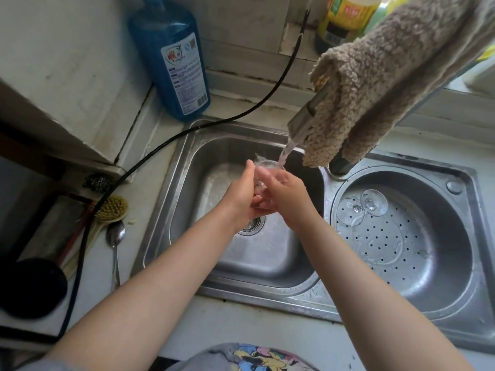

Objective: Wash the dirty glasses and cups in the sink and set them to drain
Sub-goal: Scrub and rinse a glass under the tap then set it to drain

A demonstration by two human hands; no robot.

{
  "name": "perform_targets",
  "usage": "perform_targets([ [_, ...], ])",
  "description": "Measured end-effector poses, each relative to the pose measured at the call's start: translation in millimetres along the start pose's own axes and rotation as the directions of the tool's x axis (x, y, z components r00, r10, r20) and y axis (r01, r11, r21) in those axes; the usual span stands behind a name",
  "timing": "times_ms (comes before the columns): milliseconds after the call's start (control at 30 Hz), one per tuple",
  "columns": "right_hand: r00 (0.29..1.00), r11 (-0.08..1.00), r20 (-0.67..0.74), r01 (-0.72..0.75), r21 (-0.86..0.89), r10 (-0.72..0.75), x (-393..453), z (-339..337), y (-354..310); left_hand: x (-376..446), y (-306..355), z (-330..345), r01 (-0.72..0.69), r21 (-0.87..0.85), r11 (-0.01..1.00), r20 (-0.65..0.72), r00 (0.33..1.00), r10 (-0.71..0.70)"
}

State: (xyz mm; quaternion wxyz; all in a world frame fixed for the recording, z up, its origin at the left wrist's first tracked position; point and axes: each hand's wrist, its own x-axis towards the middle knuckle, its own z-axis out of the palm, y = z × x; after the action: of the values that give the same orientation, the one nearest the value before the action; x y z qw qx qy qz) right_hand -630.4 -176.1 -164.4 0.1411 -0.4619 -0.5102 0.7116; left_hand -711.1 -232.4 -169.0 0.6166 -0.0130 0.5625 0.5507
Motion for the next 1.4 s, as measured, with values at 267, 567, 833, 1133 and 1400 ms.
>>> perform_targets([
  [267,0.984,0.993,0.171,-0.065,0.1,0.047,-10.2,-13.7,7.7,-1.8,6.5,-10.3,0.191,-0.082,0.978,0.1,0.978,-0.183],
  [567,0.998,0.923,0.009,0.055,-0.382,-0.055,-22.8,-13.3,20.8,14.5,-9.4,6.6,0.083,0.123,0.989,-0.113,0.991,-0.069],
  [833,0.987,0.909,-0.137,0.014,-0.417,-0.078,-26.9,-18.2,11.8,16.3,-11.6,13.5,0.029,0.008,1.0,0.028,0.999,-0.029],
  [1133,0.934,0.695,0.286,-0.352,0.626,0.216,-29.6,-27.9,-1.4,13.0,-17.2,6.7,-0.01,-0.139,0.99,0.263,0.964,0.047],
  [1400,0.998,0.918,-0.038,0.026,-0.395,-0.045,-28.3,-24.3,8.1,14.6,-20.0,7.2,-0.122,0.162,0.979,0.026,0.993,0.119],
])
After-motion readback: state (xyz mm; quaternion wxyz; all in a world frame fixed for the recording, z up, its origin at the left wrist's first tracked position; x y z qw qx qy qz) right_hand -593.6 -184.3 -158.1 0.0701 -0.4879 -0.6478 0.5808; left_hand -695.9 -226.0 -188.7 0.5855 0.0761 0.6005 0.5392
